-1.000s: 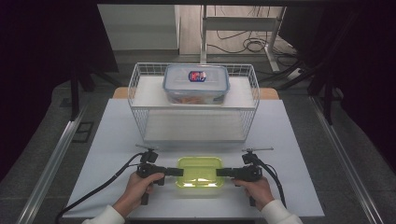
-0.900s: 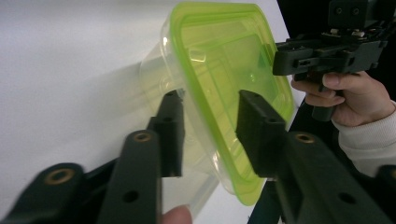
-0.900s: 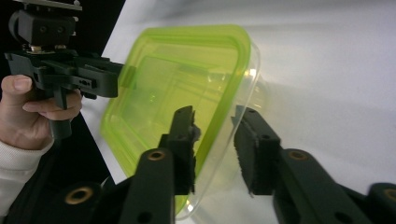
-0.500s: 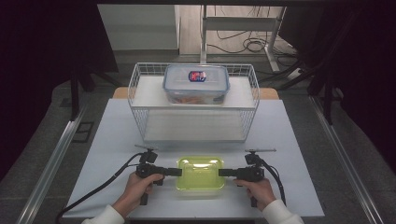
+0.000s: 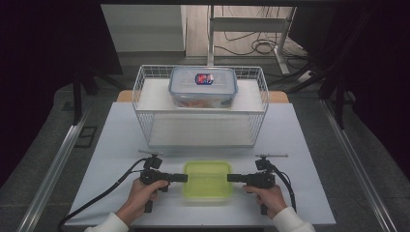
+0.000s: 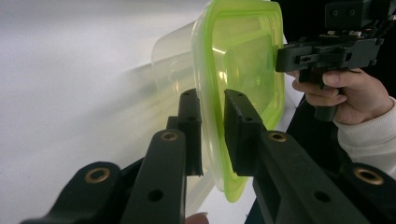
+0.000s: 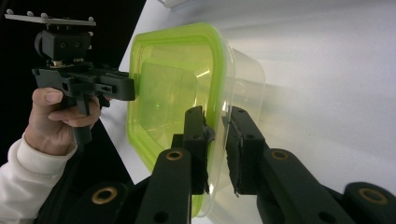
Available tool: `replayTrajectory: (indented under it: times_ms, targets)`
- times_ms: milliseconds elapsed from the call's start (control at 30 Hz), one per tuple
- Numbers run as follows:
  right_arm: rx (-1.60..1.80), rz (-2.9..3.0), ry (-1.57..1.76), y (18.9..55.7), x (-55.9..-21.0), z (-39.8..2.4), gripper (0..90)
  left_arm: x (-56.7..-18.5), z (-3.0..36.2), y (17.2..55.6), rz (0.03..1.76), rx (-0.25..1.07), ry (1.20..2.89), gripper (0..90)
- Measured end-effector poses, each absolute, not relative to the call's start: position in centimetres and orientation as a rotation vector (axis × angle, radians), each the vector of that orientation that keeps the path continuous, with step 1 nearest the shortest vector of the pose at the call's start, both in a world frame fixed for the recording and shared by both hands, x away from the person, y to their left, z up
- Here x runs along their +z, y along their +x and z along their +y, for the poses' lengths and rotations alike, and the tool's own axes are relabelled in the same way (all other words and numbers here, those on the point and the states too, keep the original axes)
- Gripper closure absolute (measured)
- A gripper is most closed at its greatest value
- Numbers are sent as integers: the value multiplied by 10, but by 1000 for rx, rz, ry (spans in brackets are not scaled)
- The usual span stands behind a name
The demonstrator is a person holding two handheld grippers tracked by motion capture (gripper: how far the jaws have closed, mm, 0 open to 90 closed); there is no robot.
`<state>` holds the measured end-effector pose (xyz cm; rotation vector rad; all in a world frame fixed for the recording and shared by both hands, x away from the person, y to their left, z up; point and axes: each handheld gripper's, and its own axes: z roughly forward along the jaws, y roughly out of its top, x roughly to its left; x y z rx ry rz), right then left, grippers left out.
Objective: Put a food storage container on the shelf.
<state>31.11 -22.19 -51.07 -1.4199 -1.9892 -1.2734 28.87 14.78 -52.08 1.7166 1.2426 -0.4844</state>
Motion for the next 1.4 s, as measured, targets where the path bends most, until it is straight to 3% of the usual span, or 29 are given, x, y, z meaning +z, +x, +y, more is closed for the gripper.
replayTrajectory:
  times_ms: [667, 1400]
  targets:
    - [-1374, -1988, -1325, 307, -495, -225, 808, -503, 156, 283, 1166, -471, 1671, 815]
    - [-1515, -2086, -1216, 310, -446, -216, 810, -458, 167, 285, 1084, -397, 1637, 816]
